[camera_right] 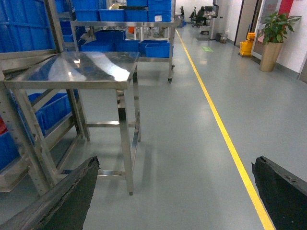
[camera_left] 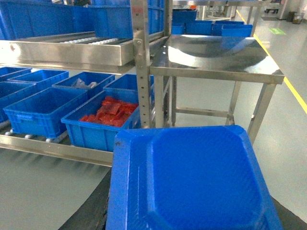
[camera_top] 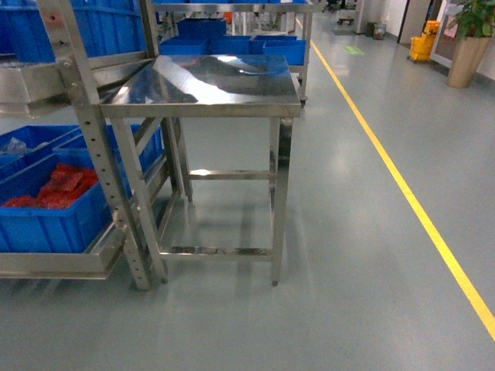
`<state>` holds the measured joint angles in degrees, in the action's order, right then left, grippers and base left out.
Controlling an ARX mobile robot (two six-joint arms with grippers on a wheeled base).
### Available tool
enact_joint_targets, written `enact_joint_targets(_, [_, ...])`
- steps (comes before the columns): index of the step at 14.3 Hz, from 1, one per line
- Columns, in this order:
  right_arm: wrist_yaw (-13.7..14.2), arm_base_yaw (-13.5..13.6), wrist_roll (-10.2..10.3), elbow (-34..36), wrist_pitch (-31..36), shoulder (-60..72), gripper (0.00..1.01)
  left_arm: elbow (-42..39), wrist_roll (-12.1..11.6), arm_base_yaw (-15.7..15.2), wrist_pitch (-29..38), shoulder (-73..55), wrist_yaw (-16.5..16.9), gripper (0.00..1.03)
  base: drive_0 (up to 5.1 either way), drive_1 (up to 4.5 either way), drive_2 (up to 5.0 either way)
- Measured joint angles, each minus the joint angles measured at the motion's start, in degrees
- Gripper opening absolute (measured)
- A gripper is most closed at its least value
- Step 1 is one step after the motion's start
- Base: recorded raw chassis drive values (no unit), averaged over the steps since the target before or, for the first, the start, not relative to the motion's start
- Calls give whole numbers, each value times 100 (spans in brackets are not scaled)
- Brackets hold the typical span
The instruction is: Pick blue part to blue bin on bottom shelf
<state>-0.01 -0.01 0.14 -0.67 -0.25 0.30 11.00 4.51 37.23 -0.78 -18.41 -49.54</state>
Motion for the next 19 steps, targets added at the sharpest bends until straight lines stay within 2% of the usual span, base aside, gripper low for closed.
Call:
enact_joint_targets(18, [-2,0,0,0,-2,0,98,0,0,0,24,7,2,43,-1,404,-405])
enact_joint_targets(19, [0,0,2,0,-9,0,98,0,2,0,0,2,0,43,0,0,0])
